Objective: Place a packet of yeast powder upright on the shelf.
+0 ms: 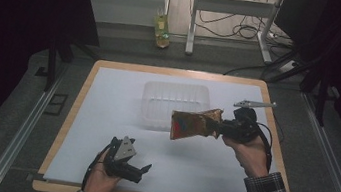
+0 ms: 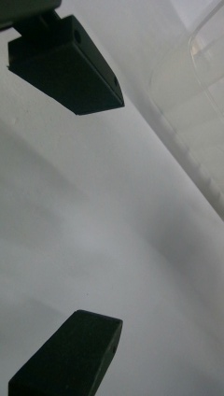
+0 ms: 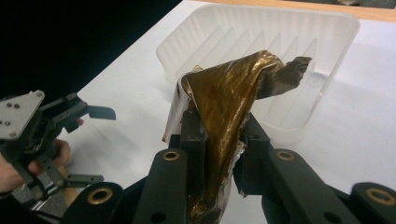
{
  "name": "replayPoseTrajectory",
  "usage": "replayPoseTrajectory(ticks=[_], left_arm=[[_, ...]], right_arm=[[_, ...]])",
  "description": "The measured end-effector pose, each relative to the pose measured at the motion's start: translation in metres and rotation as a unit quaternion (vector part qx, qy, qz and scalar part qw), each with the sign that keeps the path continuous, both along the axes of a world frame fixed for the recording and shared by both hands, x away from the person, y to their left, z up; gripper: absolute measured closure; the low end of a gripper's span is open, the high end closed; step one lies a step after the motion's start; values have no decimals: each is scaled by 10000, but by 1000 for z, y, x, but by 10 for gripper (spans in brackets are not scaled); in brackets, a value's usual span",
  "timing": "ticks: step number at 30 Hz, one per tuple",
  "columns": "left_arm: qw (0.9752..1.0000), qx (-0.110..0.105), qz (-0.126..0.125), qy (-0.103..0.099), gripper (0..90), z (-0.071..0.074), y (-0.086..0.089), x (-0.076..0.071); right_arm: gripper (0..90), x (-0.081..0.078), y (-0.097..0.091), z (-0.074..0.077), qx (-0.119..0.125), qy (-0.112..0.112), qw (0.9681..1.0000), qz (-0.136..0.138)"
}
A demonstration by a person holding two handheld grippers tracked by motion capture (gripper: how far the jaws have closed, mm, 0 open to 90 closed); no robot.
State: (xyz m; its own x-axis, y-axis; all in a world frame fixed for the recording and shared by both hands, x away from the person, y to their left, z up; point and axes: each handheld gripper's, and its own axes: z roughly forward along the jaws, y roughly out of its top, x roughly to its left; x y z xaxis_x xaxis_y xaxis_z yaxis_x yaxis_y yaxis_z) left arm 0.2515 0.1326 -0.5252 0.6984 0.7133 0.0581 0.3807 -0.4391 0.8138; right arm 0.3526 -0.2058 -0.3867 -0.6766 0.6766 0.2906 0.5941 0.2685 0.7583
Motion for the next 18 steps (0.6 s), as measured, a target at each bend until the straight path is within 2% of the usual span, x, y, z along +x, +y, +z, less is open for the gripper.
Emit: replayPoseTrajectory(ticks=[18], left_arm=[[10000, 40, -30, -10, 0, 1, 1, 0]], right_arm=[[761, 34, 28, 5, -3, -33, 9998, -177]])
